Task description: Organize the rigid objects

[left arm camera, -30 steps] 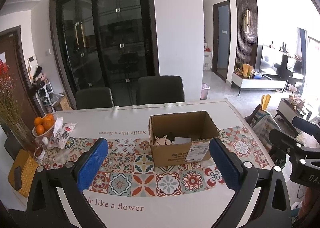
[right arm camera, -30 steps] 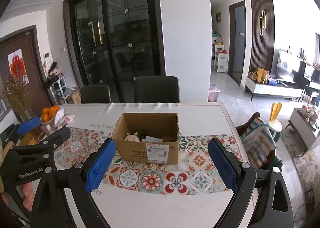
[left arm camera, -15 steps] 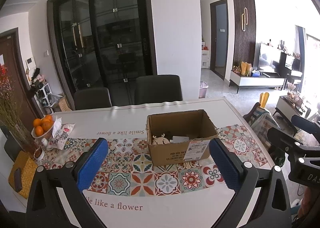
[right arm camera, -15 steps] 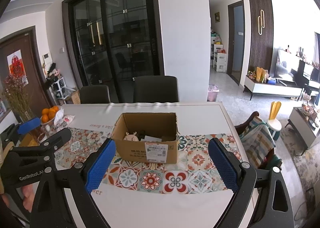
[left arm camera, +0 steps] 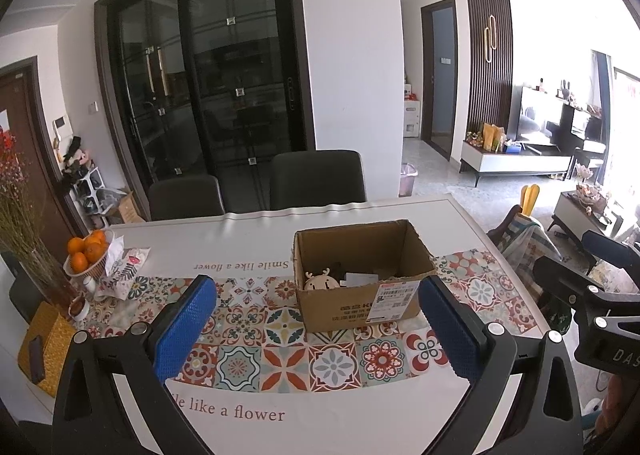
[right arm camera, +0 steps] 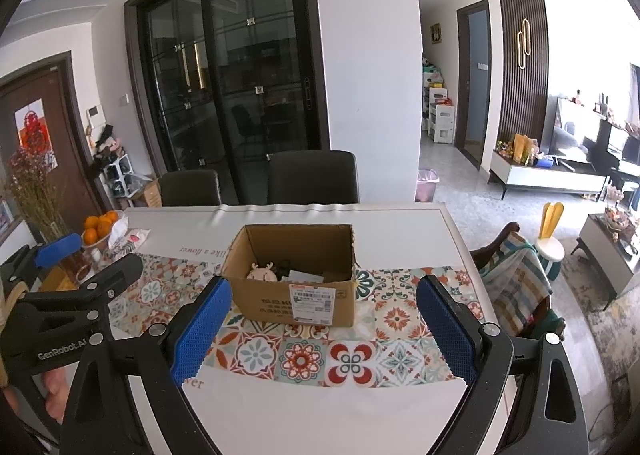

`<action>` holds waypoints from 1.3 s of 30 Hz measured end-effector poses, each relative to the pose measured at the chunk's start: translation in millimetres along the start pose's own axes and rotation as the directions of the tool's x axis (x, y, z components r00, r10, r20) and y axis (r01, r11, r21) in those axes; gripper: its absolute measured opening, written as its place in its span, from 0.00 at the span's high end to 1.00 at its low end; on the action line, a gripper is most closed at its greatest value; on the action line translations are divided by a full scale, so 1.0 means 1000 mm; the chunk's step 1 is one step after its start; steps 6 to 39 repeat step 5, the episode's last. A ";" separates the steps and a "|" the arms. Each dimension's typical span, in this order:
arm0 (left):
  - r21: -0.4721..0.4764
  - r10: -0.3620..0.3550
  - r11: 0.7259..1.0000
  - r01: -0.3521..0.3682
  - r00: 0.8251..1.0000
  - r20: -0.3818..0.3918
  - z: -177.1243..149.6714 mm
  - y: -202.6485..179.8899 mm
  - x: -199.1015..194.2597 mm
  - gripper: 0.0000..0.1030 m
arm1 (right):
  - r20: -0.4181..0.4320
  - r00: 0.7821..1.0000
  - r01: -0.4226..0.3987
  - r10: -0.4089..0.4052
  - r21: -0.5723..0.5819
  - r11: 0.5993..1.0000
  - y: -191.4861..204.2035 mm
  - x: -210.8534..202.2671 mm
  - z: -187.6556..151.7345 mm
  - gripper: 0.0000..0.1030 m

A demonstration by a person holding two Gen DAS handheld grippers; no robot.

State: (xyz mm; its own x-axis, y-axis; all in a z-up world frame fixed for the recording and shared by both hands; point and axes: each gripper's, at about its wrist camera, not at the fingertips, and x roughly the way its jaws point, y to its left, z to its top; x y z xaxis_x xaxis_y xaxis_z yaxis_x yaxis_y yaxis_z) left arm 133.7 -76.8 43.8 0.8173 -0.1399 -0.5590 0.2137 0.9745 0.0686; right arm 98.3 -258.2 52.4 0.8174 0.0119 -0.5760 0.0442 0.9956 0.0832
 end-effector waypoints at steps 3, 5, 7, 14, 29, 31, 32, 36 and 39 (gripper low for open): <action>0.001 -0.001 1.000 0.001 1.000 0.000 0.000 0.000 0.000 0.00 | 0.000 1.000 0.000 0.000 0.000 1.000 0.000 0.000 0.000 0.09; 0.003 -0.001 1.000 0.001 1.000 -0.002 0.000 0.000 0.001 0.00 | -0.002 1.000 0.001 -0.001 0.000 1.000 -0.001 0.000 0.000 0.09; 0.003 -0.001 1.000 0.001 1.000 -0.002 0.000 0.000 0.001 0.00 | -0.002 1.000 0.001 -0.001 0.000 1.000 -0.001 0.000 0.000 0.09; 0.003 -0.001 1.000 0.001 1.000 -0.002 0.000 0.000 0.001 0.00 | -0.002 1.000 0.001 -0.001 0.000 1.000 -0.001 0.000 0.000 0.09; 0.003 -0.001 1.000 0.001 1.000 -0.002 0.000 0.000 0.001 0.00 | -0.002 1.000 0.001 -0.001 0.000 1.000 -0.001 0.000 0.000 0.09; 0.003 -0.001 1.000 0.001 1.000 -0.002 0.000 0.000 0.001 0.00 | -0.002 1.000 0.001 -0.001 0.000 1.000 -0.001 0.000 0.000 0.09; 0.003 -0.001 1.000 0.001 1.000 -0.002 0.000 0.000 0.001 0.00 | -0.002 1.000 0.001 -0.001 0.000 1.000 -0.001 0.000 0.000 0.09; 0.003 -0.001 1.000 0.001 1.000 -0.002 0.000 0.000 0.001 0.00 | -0.002 1.000 0.001 -0.001 0.000 1.000 -0.001 0.000 0.000 0.09; 0.003 -0.001 1.000 0.001 1.000 -0.002 0.000 0.000 0.001 0.00 | -0.002 1.000 0.001 -0.001 0.000 1.000 -0.001 0.000 0.000 0.09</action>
